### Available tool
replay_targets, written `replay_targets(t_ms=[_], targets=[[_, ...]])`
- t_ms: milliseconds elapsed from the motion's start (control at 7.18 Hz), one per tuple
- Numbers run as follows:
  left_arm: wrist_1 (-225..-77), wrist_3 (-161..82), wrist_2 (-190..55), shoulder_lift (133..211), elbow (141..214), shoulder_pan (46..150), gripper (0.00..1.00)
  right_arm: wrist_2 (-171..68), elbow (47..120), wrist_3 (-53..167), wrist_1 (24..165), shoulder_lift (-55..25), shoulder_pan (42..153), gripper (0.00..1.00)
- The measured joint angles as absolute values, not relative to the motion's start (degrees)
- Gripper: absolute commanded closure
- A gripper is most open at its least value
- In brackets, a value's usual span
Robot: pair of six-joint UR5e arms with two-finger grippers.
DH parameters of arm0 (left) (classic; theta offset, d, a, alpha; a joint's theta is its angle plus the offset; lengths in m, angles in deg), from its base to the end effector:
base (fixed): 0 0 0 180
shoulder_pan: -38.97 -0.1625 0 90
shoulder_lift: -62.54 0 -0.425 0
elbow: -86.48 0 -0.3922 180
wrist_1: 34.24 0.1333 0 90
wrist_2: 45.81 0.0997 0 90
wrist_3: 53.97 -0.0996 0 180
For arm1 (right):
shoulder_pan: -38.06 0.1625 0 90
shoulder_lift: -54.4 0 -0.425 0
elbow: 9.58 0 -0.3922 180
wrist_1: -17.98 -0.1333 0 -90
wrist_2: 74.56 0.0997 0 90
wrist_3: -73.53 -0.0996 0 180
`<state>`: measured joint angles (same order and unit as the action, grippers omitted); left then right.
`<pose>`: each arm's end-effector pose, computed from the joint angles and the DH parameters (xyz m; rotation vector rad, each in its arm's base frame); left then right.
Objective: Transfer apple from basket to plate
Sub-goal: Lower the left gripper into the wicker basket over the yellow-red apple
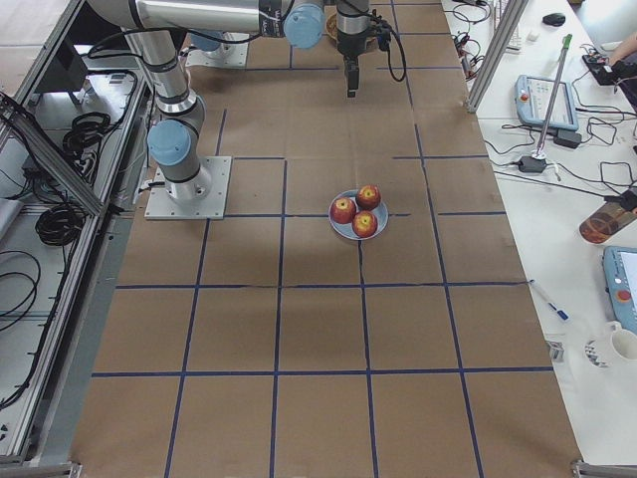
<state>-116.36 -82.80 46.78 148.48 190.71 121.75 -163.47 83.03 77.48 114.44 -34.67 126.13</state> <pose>-0.0710 -0.4642 0.4138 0.5844 3.0545 0.0809 0.1182 -0.5073 0.4689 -0.0558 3.1237 -0.0810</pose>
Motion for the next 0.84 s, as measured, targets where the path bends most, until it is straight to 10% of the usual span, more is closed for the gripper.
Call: replay_targets(t_ms=[836], targets=[[-86.78, -94.56, 46.72, 168.9, 192.88, 113.56, 0.01, -163.43, 83.09, 77.79, 114.43, -34.71, 126.12, 0.0]])
